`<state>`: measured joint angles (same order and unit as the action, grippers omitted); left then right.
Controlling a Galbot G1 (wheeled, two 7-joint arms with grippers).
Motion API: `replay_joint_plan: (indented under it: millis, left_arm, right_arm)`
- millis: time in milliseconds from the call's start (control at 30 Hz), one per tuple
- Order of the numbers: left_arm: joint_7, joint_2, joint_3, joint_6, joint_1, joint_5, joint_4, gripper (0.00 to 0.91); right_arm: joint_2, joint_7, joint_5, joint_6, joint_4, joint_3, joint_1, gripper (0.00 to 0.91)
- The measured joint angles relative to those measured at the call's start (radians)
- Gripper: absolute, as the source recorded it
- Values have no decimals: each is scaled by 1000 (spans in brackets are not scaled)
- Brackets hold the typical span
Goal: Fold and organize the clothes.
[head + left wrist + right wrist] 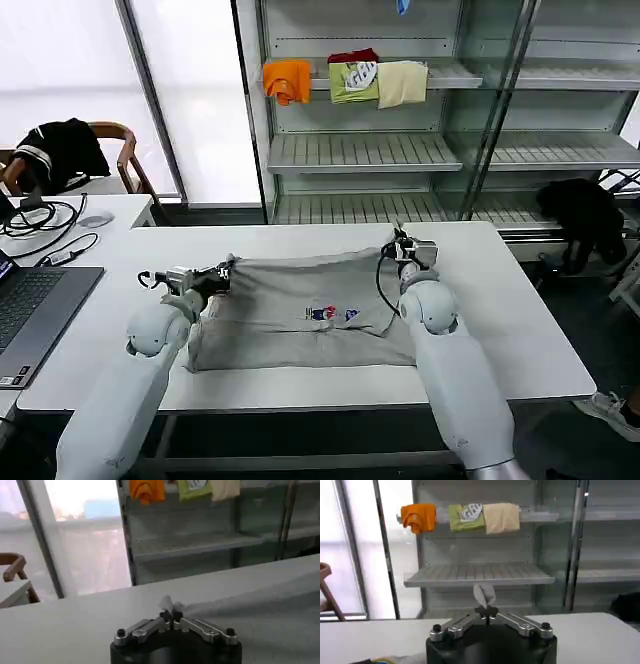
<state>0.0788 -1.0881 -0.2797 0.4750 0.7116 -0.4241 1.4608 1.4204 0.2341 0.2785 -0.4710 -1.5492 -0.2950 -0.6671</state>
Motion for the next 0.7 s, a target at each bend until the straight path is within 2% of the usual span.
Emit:
replay_joint_plan:
  millis: [400, 700]
  left_arm:
    - [4, 61, -43, -1, 134, -1, 134, 20]
    - [6, 60, -65, -1, 236, 15, 211, 20]
  right_arm:
    - [-15, 23, -1, 5, -168, -18, -168, 0]
    - [-15, 42, -7, 19, -248, -27, -297, 0]
